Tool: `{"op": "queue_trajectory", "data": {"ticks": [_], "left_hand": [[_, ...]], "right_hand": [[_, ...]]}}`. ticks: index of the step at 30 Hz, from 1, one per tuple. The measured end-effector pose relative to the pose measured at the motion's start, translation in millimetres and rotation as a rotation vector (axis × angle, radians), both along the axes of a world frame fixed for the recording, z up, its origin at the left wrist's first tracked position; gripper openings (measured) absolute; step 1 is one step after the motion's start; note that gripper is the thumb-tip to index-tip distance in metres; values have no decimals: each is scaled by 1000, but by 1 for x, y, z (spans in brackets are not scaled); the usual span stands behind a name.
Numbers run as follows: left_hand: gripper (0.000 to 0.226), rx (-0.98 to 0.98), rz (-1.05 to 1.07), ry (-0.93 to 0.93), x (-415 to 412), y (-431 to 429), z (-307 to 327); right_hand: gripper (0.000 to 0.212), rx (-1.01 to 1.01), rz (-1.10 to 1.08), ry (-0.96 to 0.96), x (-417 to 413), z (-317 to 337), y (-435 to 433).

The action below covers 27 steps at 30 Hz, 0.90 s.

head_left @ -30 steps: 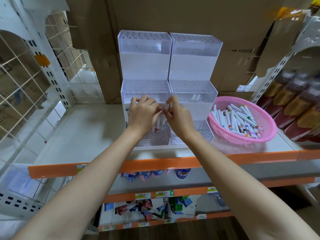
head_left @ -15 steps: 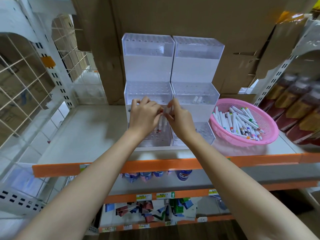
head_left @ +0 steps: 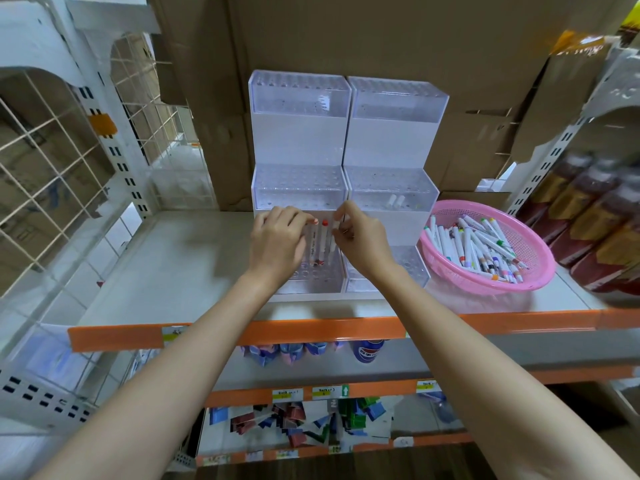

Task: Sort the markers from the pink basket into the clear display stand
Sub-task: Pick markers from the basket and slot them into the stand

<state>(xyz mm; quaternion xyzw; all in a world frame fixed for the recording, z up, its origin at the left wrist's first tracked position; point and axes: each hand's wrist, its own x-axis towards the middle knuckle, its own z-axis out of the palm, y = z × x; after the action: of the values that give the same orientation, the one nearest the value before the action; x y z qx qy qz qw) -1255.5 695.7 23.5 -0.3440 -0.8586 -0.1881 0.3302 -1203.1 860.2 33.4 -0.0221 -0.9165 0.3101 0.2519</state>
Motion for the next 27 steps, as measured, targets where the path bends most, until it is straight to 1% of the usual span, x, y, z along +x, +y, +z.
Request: {"op": "queue_trajectory", "data": {"ticks": [4,10,16,21,23,27], "left_hand": [[30,-13,-7,-13,1,-3,-2],[40,-46,-14,-5,1,-5,-5],[43,-56,-15,-18,1,-5,-6],[39,-20,-22,-27,2,-3,-4],[39,-28,-26,-32,3,-3,-2],[39,-39,-10,-46,8,-1,3]], "right_hand": [[16,-21,-11,-9,1,1,0],[10,-42,-41,26,0,-1,-3],[10,-87,-35,30,-2,-2,0],[5,-109,-25,17,1,3,3],[8,-63,-24,-4,4,5,5],[26,54,-44,-56,14,9,9]]}}
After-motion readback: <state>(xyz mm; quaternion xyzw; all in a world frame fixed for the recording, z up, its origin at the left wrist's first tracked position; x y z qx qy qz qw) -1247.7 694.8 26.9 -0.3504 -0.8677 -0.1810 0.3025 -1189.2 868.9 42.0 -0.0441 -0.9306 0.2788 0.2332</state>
